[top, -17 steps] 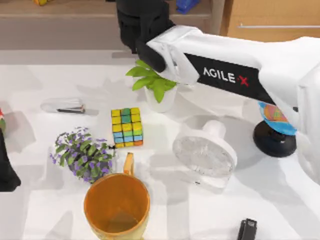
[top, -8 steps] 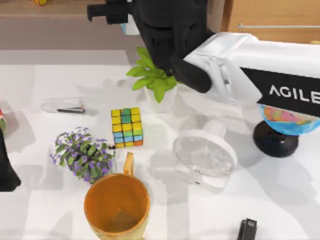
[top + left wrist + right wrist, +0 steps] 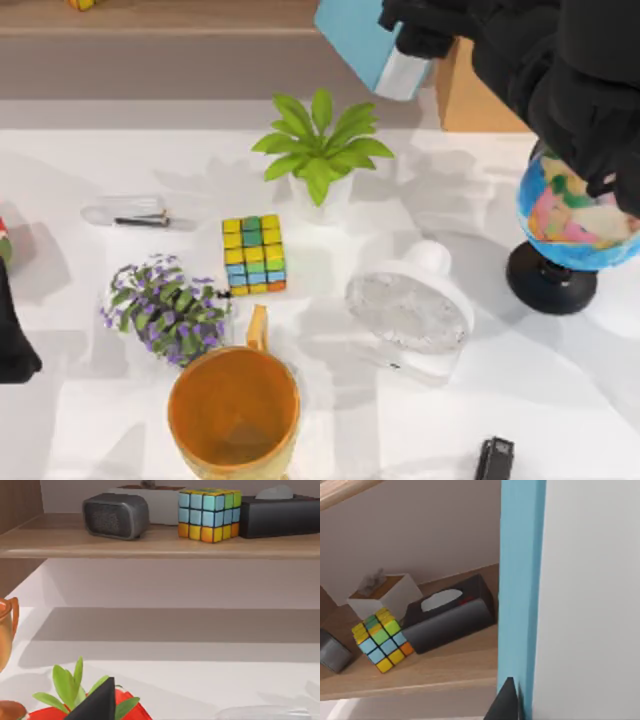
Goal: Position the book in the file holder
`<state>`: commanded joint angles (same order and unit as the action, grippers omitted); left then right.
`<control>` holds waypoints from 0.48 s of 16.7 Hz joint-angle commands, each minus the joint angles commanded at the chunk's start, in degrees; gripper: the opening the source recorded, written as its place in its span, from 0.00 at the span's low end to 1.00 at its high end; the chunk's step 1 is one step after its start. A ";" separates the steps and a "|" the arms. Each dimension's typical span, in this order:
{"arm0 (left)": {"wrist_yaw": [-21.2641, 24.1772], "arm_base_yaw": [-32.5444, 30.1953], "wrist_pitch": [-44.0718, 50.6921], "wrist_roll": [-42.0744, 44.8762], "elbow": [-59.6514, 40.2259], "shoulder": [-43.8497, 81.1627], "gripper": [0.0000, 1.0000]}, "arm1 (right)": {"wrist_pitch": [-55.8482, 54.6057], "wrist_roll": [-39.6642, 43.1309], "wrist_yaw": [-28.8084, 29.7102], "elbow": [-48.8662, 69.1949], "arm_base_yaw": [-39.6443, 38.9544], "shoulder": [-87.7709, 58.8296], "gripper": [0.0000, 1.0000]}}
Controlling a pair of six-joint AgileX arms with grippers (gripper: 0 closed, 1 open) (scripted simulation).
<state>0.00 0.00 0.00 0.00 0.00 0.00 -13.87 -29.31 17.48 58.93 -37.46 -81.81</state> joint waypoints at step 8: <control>0.00 0.00 0.00 0.00 0.00 0.00 1.00 | -3.22 -21.59 -11.66 -17.70 32.02 12.98 0.00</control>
<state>0.00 0.00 0.00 0.00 0.00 0.00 -17.09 -50.90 5.83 41.23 -5.44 -68.83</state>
